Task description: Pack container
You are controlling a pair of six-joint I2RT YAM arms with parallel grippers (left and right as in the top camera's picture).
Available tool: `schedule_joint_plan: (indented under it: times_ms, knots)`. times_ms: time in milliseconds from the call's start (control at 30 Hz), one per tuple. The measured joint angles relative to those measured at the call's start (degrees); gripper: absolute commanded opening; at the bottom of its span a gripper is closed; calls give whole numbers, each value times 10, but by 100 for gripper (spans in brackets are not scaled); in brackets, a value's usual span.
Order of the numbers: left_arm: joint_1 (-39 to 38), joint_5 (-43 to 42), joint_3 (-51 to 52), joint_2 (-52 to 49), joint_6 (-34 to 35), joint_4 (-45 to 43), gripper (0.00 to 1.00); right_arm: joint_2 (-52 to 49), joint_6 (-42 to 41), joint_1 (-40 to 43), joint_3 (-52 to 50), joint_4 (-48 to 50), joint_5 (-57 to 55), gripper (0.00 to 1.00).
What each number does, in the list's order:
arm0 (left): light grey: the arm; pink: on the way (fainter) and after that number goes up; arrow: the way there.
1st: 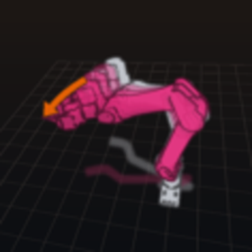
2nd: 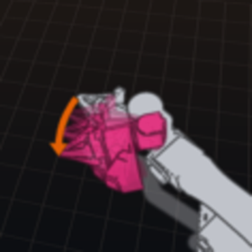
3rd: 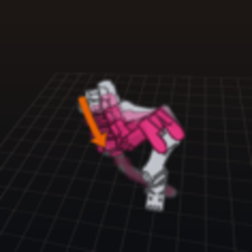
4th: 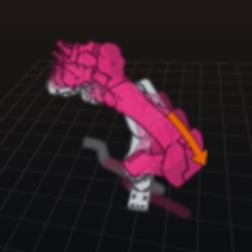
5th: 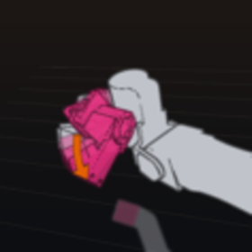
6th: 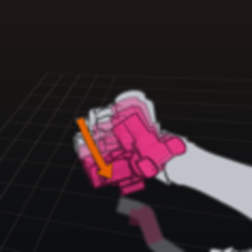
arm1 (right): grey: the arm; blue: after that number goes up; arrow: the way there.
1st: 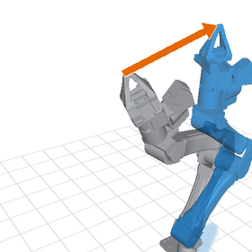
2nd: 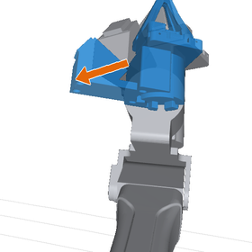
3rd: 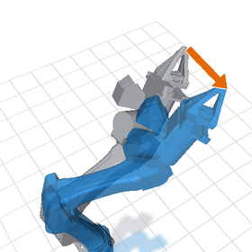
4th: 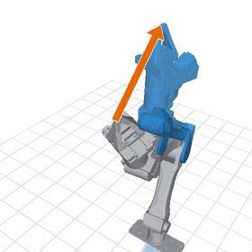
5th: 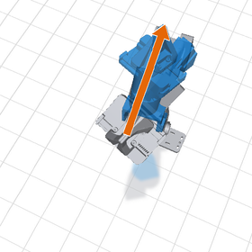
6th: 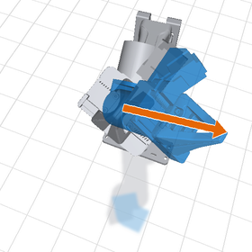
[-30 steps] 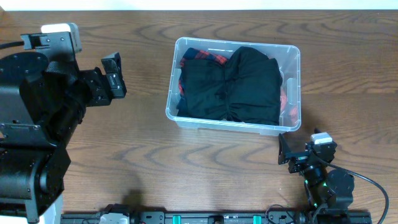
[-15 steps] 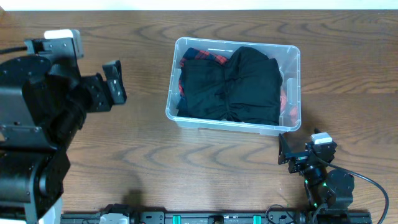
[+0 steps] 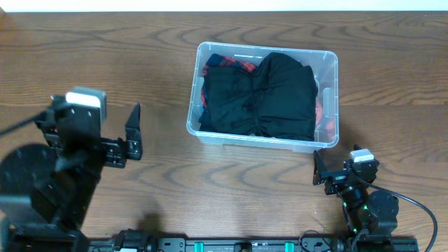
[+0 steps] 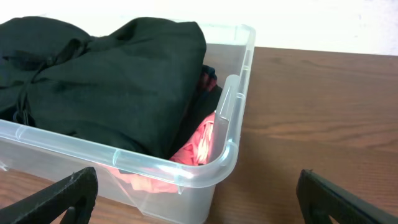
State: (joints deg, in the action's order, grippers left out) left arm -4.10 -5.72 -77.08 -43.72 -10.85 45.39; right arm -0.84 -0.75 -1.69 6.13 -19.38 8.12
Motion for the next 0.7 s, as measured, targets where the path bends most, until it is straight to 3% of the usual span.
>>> schedule_joint_plan:
  times_ms: [300,700]
  knots:
    - [14,-4,231,169,-14,-120,98,0,0,0,0,0,0,99]
    - [15,-6,416,351,-14,-130,98,0,0,0,0,0,0,99]
